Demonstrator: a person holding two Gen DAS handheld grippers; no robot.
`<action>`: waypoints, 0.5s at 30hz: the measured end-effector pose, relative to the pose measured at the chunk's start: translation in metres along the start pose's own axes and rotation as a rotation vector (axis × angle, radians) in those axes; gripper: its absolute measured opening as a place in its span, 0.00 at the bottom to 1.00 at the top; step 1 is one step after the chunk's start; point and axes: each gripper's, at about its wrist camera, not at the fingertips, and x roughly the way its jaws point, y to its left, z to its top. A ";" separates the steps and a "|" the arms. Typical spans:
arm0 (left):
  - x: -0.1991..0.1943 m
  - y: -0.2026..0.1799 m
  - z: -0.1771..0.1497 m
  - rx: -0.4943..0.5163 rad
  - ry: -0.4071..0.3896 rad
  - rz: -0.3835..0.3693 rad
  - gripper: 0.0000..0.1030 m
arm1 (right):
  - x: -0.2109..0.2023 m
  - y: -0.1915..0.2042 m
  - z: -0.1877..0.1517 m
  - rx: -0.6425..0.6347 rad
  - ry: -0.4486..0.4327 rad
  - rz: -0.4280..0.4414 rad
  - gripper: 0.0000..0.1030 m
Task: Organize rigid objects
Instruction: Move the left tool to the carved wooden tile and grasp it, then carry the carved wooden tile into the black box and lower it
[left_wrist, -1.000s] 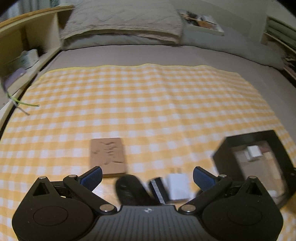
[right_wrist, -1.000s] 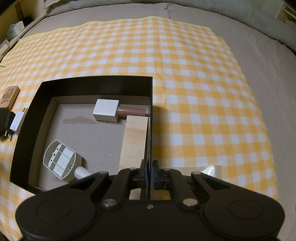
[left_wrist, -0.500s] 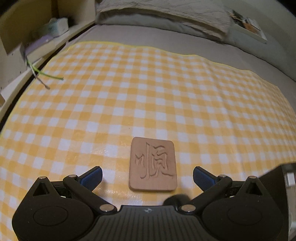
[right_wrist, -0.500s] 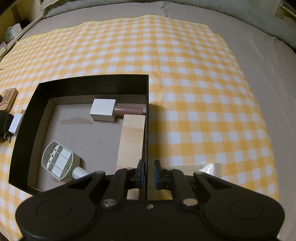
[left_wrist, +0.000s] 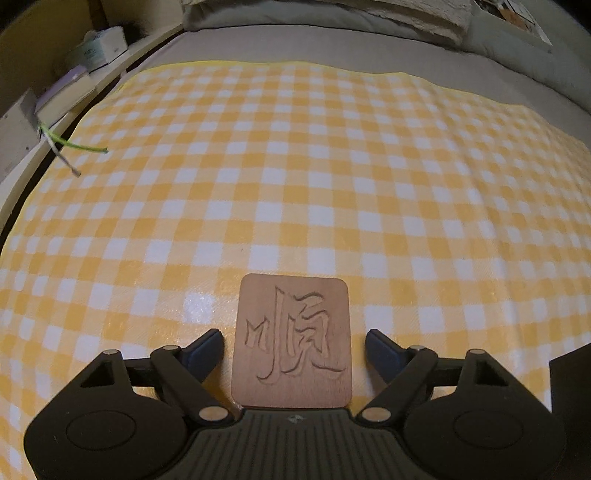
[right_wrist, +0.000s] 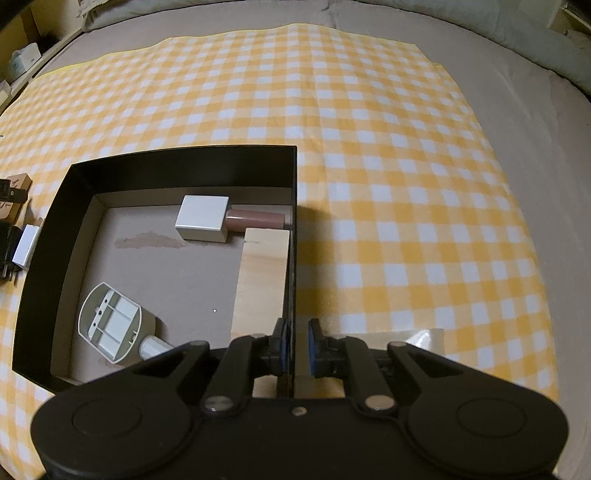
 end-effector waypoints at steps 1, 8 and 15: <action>-0.001 -0.002 0.000 0.010 -0.002 0.004 0.71 | 0.000 0.000 0.000 -0.001 0.000 0.000 0.10; -0.013 -0.011 -0.003 0.023 -0.014 0.001 0.62 | 0.000 0.001 -0.001 0.021 0.000 0.000 0.10; -0.016 0.020 0.003 -0.042 -0.027 -0.055 0.62 | 0.004 -0.002 0.001 0.041 -0.010 0.006 0.09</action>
